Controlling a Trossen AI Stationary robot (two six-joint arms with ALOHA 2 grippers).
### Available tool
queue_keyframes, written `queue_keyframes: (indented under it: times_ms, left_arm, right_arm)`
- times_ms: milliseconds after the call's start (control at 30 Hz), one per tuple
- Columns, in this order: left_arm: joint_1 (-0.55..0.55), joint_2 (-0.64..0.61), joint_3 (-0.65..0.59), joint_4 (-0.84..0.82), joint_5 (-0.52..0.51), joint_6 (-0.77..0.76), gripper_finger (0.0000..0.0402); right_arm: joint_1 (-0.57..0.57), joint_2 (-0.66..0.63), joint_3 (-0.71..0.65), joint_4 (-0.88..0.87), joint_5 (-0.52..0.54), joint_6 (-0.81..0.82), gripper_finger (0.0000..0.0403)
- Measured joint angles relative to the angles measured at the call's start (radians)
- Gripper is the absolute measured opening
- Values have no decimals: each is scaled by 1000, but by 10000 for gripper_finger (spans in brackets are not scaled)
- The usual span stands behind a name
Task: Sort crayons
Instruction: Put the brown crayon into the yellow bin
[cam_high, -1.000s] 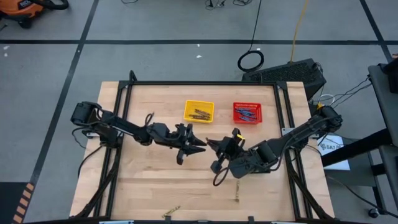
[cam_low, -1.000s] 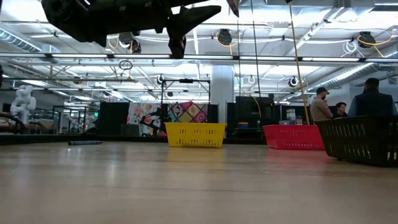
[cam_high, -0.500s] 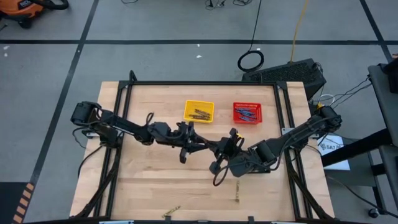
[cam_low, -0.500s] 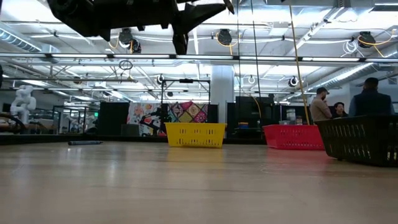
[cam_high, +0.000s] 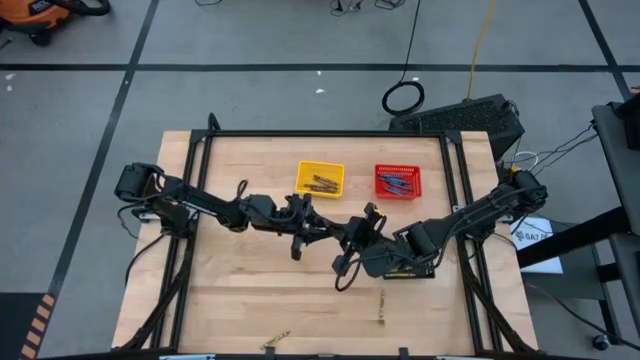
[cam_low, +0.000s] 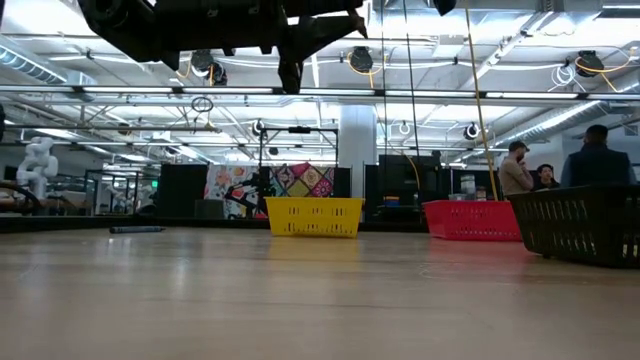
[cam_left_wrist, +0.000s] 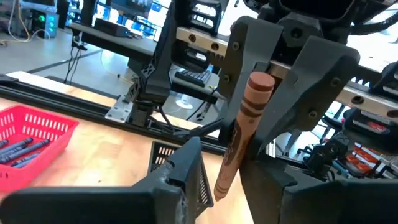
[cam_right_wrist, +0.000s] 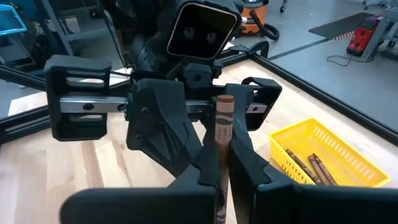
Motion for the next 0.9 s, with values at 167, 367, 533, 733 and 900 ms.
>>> queue_keyframes:
  times_ms: [167,367,533,733,900]
  left_arm:
    - [0,1,0,-5,2,22,106]
    - [-1,1,0,-5,7,69,37]
    - [-2,1,0,-5,10,90,13]
    - [-1,1,0,-6,27,106,13]
    - [-1,1,0,-10,28,106,13]
  right_arm:
    - [0,0,0,0,-1,0,0]
    - [0,0,0,1,-3,0,0]
    - [0,0,0,1,-17,0,0]
    - [0,0,0,3,-24,0,3]
    - [0,0,0,3,-26,0,26]
